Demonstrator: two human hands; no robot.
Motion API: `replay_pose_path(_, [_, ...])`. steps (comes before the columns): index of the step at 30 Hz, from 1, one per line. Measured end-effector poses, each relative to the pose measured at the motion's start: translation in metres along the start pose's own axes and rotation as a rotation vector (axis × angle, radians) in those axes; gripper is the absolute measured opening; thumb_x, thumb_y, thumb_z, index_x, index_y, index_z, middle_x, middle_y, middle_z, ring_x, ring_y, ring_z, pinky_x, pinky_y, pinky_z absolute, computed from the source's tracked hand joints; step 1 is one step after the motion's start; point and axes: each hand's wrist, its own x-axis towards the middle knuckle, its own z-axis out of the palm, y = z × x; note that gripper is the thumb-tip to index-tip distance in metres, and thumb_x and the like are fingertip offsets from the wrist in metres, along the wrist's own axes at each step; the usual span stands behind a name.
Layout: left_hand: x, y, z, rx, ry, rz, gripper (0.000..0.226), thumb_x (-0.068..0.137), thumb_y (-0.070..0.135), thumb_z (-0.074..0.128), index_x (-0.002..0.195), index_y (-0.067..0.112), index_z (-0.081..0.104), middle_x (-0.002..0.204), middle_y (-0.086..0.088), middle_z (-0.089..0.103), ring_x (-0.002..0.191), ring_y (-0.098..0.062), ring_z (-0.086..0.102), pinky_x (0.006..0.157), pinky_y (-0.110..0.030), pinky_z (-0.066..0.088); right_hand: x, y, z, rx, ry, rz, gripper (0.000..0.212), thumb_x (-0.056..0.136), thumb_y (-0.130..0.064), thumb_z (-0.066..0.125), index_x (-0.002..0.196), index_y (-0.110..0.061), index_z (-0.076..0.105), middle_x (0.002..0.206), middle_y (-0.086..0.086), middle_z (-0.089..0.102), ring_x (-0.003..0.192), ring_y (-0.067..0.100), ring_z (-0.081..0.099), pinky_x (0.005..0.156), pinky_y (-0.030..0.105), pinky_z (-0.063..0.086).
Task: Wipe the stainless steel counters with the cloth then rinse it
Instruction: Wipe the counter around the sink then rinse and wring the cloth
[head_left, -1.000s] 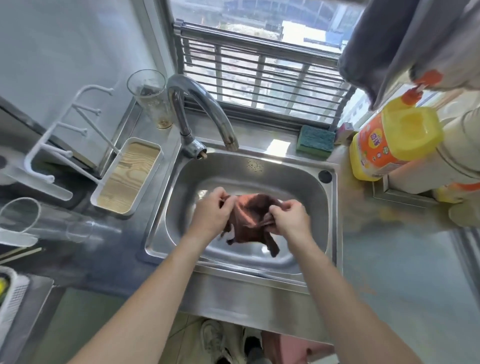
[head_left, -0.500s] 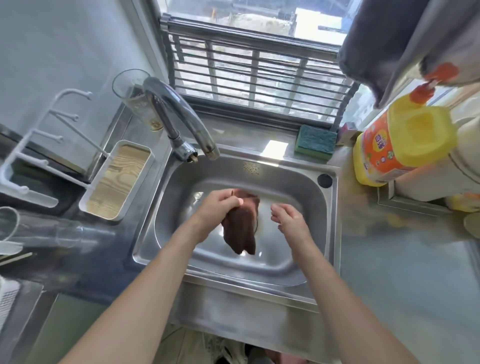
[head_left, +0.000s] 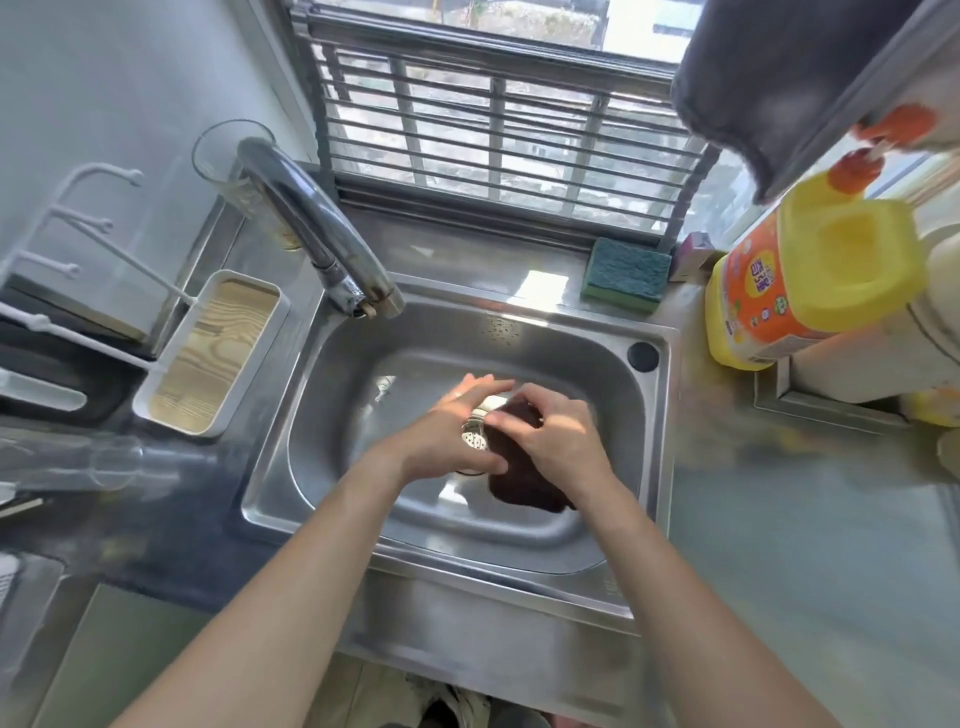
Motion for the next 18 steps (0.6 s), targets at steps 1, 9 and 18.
replay_pose_path(1, [0.001, 0.005, 0.000, 0.027, -0.004, 0.032, 0.079, 0.071, 0.023, 0.088, 0.134, 0.054, 0.052, 0.146, 0.020, 0.043, 0.143, 0.001, 0.033, 0.106, -0.021, 0.039, 0.001, -0.001, -0.001, -0.008, -0.042, -0.031, 0.024, 0.081, -0.047, 0.082, 0.091, -0.028, 0.071, 0.080, -0.011, 0.072, 0.079, 0.007, 0.066, 0.078, 0.028, 0.052])
replay_pose_path(9, [0.003, 0.018, -0.004, 0.179, 0.393, 0.193, 0.024, 0.084, 0.034, 0.081, 0.088, 0.014, 0.068, 0.086, -0.005, 0.061, 0.086, -0.012, 0.053, 0.073, -0.009, 0.036, -0.004, 0.040, -0.042, 0.307, -0.509, 0.261, 0.044, 0.085, -0.051, 0.081, 0.110, -0.016, 0.075, 0.113, 0.002, 0.076, 0.108, 0.017, 0.070, 0.098, 0.027, 0.049])
replay_pose_path(18, [0.007, 0.026, 0.033, -0.359, 0.316, 0.080, 0.013, 0.092, 0.025, 0.073, 0.104, 0.027, 0.068, 0.094, 0.000, 0.075, 0.086, -0.011, 0.069, 0.087, -0.033, 0.054, -0.027, 0.060, -0.059, 0.847, -0.031, 0.373, 0.025, 0.078, -0.021, 0.078, 0.100, -0.018, 0.065, 0.088, 0.001, 0.069, 0.073, 0.016, 0.060, 0.061, 0.030, 0.053])
